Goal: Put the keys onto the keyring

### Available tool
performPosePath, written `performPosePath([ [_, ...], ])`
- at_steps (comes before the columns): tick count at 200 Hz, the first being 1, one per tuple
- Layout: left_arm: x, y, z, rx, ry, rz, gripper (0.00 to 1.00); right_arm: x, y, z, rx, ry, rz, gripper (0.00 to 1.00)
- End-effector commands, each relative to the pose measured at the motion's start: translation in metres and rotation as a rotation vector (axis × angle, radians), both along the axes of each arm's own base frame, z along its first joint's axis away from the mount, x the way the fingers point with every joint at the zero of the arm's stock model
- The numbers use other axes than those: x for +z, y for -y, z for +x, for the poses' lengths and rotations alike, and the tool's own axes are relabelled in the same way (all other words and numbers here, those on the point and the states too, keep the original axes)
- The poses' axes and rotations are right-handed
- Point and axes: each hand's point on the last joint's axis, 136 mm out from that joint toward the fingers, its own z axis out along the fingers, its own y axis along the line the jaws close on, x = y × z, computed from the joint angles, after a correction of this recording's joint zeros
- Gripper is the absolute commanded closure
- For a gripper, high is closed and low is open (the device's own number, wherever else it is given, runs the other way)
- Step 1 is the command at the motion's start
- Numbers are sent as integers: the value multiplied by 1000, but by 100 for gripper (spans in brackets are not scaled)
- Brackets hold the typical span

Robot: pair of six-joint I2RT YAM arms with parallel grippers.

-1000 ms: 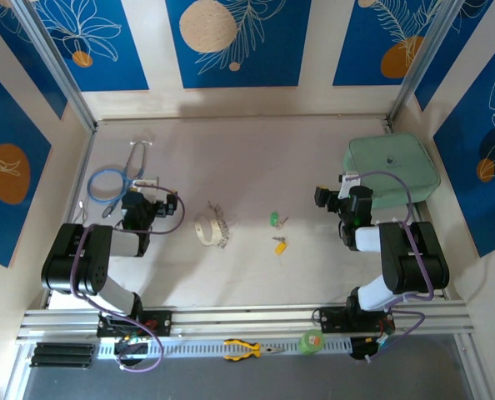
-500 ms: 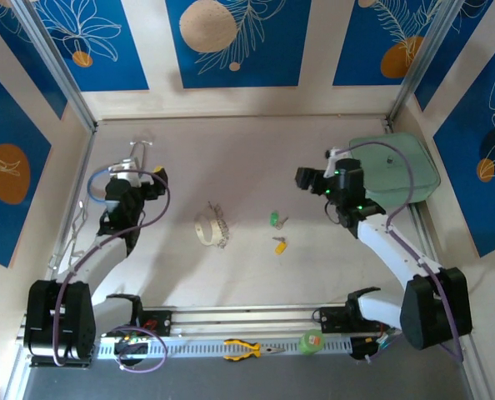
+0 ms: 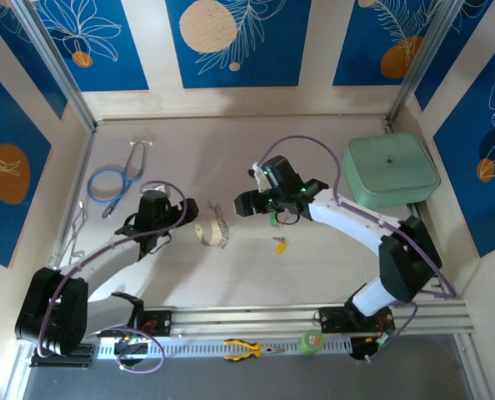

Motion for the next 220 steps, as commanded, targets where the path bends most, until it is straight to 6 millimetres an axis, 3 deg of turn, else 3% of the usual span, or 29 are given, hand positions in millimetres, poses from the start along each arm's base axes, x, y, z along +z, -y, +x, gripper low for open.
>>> performPosePath([
  [1,-5,8,2,24,-67,-57,14,-10,-14,-7,61,-92,-10,30],
  [27,-7,31,17,-56,-126,-83,22,-18,-15,8,3,-133,0,36],
  [55,-12,49,30,-101,-169,-19,29,-24,-1,17,-77,-153,5,38],
  [92,-22,49,42,-98,-243,190,41,-30,19,19,-155,-160,2,38],
  [124,-33,48,46,-75,-307,333,45,-33,27,19,-180,-164,-4,39],
  [162,-40,68,53,-102,-321,343,54,-34,31,20,-192,-163,-5,39],
  [184,-46,71,56,-99,-334,347,63,-35,34,20,-196,-165,-5,39],
  [220,-50,76,60,-102,-337,353,68,-36,36,19,-202,-169,-4,39],
])
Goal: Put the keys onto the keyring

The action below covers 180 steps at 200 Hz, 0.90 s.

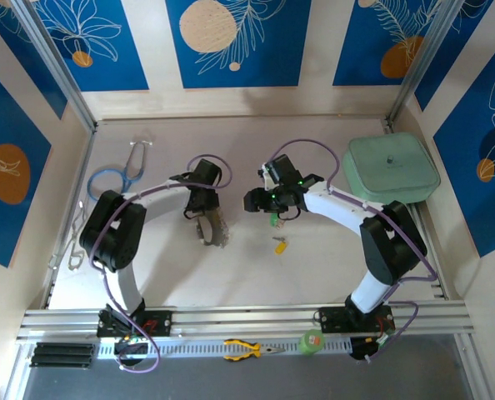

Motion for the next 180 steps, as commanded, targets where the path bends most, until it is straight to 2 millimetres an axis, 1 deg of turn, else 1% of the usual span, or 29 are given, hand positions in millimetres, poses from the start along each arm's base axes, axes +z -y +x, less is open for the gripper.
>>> performPosePath([
  [1,0,2,2,-5,-4,31,68,10,5,-2,-18,8,18,39],
  [25,-2,4,4,-8,-5,41,72,9,6,-2,-19,4,19,39],
  [32,-2,4,5,-9,-3,42,76,9,5,-2,-19,5,19,39],
  [42,-3,4,5,-8,-5,45,78,10,6,-1,-21,6,20,39],
  [48,-3,4,6,-9,-4,46,82,10,6,-1,-20,5,19,39],
  [65,-3,3,6,-8,-2,52,87,10,8,-2,-24,4,19,39],
  [71,-3,3,5,-7,-2,55,90,10,8,-1,-25,5,19,39],
  [85,-2,2,6,-7,3,60,95,10,10,-1,-29,5,19,39],
  [107,-1,1,5,-13,5,65,98,13,13,0,-38,10,22,40],
  [119,3,0,5,-12,18,66,100,16,15,0,-43,15,23,40],
  [132,13,1,7,-19,58,54,100,19,19,1,-50,24,25,39],
  [140,23,3,8,-39,102,38,100,22,20,1,-53,35,30,40],
  [152,42,12,10,-99,187,1,100,28,23,3,-62,57,46,40],
  [157,54,15,11,-129,231,-14,100,30,25,3,-65,67,53,40],
  [180,95,36,4,-312,386,-75,100,43,32,8,-77,121,106,40],
])
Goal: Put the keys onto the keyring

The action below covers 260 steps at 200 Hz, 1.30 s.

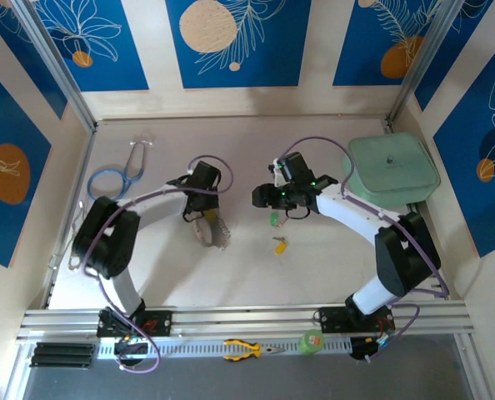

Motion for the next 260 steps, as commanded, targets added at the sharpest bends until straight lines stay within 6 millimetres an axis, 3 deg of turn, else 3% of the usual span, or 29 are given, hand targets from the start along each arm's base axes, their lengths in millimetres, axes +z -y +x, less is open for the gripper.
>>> performPosePath([
  [1,66,31,5,-214,239,-80,100,17,7,3,-13,58,61,40],
  [40,122,53,-17,-494,454,-116,100,42,22,11,-29,150,115,40],
  [99,173,76,-51,-885,704,-54,100,79,38,6,-11,340,90,40],
  [130,183,92,-77,-1114,823,-43,100,99,37,2,47,468,57,40],
  [160,195,98,-87,-1205,938,-29,100,115,24,-10,170,615,5,40],
  [213,188,107,-110,-1347,1016,-66,100,124,-18,-59,540,827,7,39],
  [241,186,112,-127,-1435,1063,-121,100,126,-43,-99,814,975,105,47],
  [260,183,113,-137,-1494,1079,-144,100,124,-47,-110,906,1013,120,53],
])
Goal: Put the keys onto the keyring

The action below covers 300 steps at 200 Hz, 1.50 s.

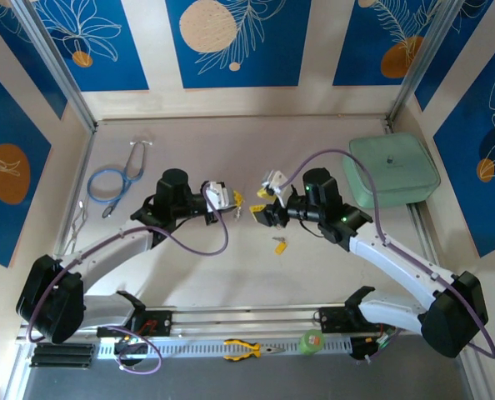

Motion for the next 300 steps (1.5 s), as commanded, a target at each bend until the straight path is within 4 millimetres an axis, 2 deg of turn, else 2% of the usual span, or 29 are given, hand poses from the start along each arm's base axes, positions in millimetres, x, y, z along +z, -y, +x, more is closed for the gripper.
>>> performPosePath([
  [1,19,8,-26,-162,106,-59,100,13,-13,-26,220,158,22,54],
  [34,13,8,-35,-208,110,-42,100,6,0,-26,232,142,12,62],
  [64,9,7,-43,-247,113,-39,100,-7,1,-34,273,149,-22,70],
  [126,3,8,-54,-307,93,-40,100,-19,-9,-32,273,121,-63,71],
  [149,2,8,-56,-312,89,-40,100,-24,-12,-29,270,119,-83,75],
  [201,1,8,-60,-323,81,-39,100,-26,-18,-30,278,125,-89,78],
  [245,-1,7,-60,-321,75,-31,100,-30,-11,-13,183,180,-133,74],
  [268,-2,8,-60,-321,75,-25,100,-28,-9,-18,197,182,-127,72],
  [300,-2,8,-60,-323,76,-26,100,-29,-14,-29,258,144,-106,75],
])
